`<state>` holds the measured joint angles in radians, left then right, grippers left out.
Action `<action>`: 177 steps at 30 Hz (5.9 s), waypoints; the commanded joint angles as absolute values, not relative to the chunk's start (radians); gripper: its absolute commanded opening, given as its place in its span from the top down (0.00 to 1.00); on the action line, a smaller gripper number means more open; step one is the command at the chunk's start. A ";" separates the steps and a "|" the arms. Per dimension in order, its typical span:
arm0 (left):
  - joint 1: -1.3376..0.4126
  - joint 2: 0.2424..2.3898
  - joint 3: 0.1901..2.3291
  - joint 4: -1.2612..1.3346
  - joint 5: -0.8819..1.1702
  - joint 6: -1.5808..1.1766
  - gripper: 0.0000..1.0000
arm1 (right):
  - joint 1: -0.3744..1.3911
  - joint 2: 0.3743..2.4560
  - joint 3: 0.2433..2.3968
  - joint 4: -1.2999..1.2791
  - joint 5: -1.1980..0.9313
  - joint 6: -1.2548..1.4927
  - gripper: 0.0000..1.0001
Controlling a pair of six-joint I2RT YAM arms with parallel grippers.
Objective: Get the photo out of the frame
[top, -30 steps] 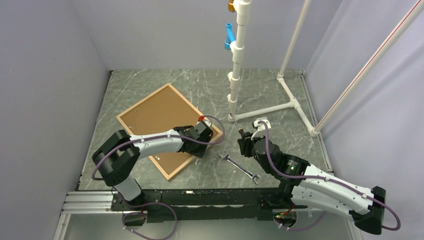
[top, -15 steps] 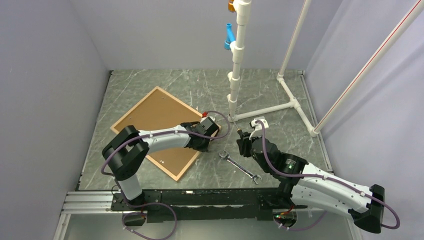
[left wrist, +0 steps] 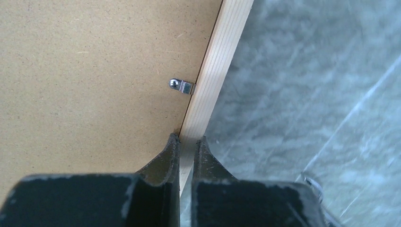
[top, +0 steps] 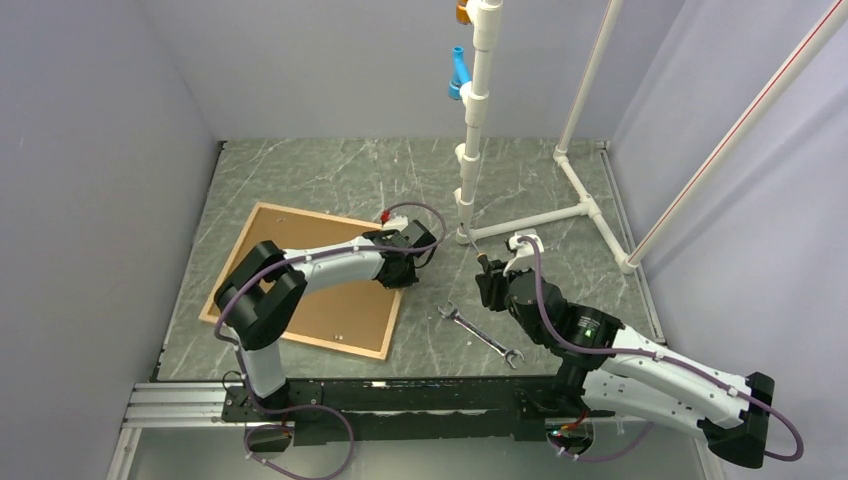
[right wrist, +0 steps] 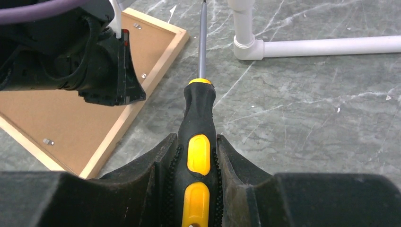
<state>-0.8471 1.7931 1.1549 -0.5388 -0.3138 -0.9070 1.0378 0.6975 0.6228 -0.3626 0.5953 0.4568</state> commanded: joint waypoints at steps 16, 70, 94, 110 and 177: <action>-0.597 1.903 1.321 -0.482 -0.253 -1.245 0.98 | 1.040 0.669 0.704 -0.404 0.598 0.451 1.00; -0.037 1.529 1.243 -0.469 0.552 -0.380 0.18 | 1.155 1.538 1.148 -0.352 0.479 0.503 1.00; 0.243 1.998 1.401 -0.428 0.741 -0.383 0.36 | 1.068 1.604 1.104 -0.241 0.392 0.402 1.00; 0.263 2.027 1.431 -0.480 0.660 -0.333 0.35 | 1.064 1.739 1.208 -0.328 0.463 0.449 1.00; 0.263 1.995 1.426 -0.475 0.745 -0.344 0.35 | 0.697 1.151 0.737 -0.614 0.523 0.756 1.00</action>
